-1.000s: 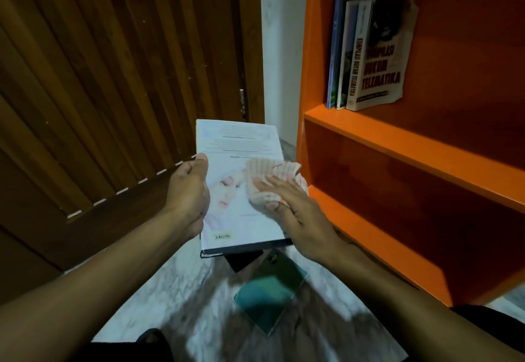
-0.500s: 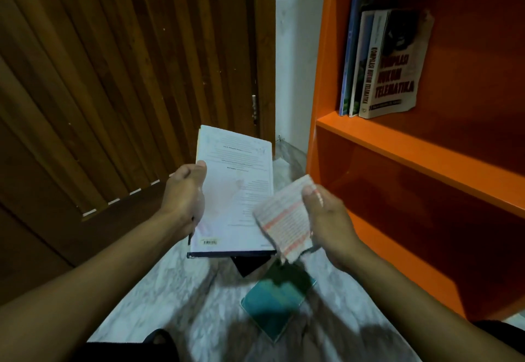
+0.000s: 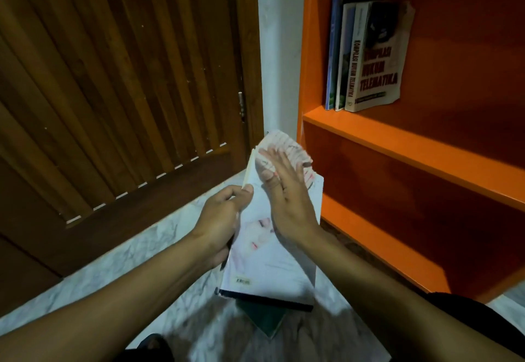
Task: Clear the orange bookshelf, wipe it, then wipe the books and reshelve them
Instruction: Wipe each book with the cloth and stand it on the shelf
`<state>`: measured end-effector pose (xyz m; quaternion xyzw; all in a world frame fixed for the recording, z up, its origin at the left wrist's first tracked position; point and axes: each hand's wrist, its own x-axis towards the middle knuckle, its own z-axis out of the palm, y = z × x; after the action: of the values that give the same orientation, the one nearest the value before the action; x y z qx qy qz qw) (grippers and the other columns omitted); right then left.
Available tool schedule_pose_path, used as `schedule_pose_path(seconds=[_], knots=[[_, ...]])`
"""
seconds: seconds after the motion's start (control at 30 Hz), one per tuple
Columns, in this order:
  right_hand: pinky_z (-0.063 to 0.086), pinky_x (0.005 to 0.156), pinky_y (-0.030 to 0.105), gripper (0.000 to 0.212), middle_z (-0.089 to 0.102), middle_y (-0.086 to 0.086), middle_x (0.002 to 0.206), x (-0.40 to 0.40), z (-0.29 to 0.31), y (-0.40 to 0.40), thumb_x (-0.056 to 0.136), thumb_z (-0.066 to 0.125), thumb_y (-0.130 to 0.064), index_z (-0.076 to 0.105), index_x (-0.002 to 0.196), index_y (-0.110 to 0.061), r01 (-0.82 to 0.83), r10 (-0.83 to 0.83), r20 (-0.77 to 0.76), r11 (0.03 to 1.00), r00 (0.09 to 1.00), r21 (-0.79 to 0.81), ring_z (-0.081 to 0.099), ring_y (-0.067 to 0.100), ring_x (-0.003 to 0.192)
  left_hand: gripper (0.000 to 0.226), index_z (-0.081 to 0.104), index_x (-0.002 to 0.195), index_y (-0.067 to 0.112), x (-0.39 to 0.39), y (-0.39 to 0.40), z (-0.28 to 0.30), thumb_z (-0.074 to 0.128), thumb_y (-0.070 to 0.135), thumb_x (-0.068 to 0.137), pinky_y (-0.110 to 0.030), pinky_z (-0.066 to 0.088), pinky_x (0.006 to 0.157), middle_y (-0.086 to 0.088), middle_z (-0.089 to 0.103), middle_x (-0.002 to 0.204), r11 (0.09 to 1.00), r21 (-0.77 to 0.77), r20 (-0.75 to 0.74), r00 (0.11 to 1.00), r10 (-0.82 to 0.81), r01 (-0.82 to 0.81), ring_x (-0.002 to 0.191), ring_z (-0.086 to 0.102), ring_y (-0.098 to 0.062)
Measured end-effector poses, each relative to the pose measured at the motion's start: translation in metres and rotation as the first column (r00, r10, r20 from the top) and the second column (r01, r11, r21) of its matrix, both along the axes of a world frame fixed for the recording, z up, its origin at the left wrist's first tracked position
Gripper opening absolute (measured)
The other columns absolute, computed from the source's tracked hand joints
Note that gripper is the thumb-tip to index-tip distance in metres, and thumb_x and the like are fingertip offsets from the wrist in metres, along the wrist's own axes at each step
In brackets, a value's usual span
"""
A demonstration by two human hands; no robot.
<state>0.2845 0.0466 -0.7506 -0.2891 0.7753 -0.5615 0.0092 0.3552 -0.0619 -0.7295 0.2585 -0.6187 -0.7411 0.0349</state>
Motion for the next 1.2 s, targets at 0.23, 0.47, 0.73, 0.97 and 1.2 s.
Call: schedule_pose_path(seconds=[0.23, 0.47, 0.73, 0.97, 1.2], knots=[[0.008, 0.123, 0.033, 0.032, 0.026, -0.027, 0.155, 0.033, -0.020, 0.005, 0.100, 0.034, -0.054, 0.036, 0.131, -0.062, -0.257, 0.251, 0.082, 0.963, 0.965, 0.083, 0.006, -0.010, 0.145, 0.033, 0.059, 0.128, 0.015, -0.015, -0.036, 0.000, 0.054, 0.034, 0.101, -0.062, 0.053, 0.093, -0.013, 0.074, 0.115, 0.964, 0.222, -0.038, 0.986, 0.160, -0.148, 0.101, 0.072, -0.039], [0.023, 0.120, 0.024, 0.040, 0.050, -0.015, 0.147, 0.047, -0.046, 0.014, 0.103, 0.039, -0.040, 0.057, 0.137, -0.028, -0.402, 0.413, -0.060, 0.904, 0.909, 0.144, 0.030, -0.004, 0.142, 0.034, 0.065, 0.124, 0.019, -0.017, -0.070, 0.000, 0.054, 0.040, 0.099, -0.065, 0.047, 0.096, -0.007, 0.073, 0.120, 0.900, 0.261, -0.052, 0.926, 0.375, -0.350, 0.105, 0.071, -0.038], [0.047, 0.067, 0.022, 0.019, 0.065, -0.020, 0.083, 0.041, -0.048, 0.029, 0.105, 0.041, -0.039, 0.054, 0.091, -0.037, -0.443, 0.450, 0.041, 0.850, 0.892, 0.285, 0.061, -0.001, 0.079, 0.025, 0.065, 0.112, 0.017, -0.013, -0.083, 0.014, 0.055, 0.037, 0.101, -0.050, 0.058, 0.087, 0.001, 0.076, 0.106, 0.815, 0.108, -0.086, 0.811, 0.579, -0.570, 0.088, 0.075, -0.023], [0.052, 0.067, 0.035, 0.032, 0.070, 0.005, 0.094, 0.014, -0.067, 0.030, 0.107, 0.034, -0.037, 0.061, 0.102, -0.020, -0.080, 0.081, 0.665, 0.996, 0.742, -0.032, 0.068, 0.024, 0.083, 0.029, 0.069, 0.112, 0.024, -0.009, -0.085, 0.012, 0.054, 0.045, 0.099, -0.056, 0.049, 0.099, 0.004, 0.077, 0.107, 0.890, 0.129, -0.088, 0.889, 0.449, -0.437, 0.099, 0.074, -0.028], [0.056, 0.088, 0.047, 0.044, 0.072, 0.009, 0.119, -0.004, -0.023, 0.036, 0.100, 0.046, -0.046, 0.063, 0.128, -0.017, 0.079, 0.370, 0.812, 0.890, 0.452, -0.450, 0.070, 0.029, 0.107, 0.038, 0.065, 0.127, 0.019, -0.011, -0.059, 0.003, 0.046, 0.042, 0.103, -0.061, 0.049, 0.098, -0.010, 0.074, 0.117, 0.960, 0.197, -0.075, 0.973, 0.219, -0.201, 0.111, 0.067, -0.042]])
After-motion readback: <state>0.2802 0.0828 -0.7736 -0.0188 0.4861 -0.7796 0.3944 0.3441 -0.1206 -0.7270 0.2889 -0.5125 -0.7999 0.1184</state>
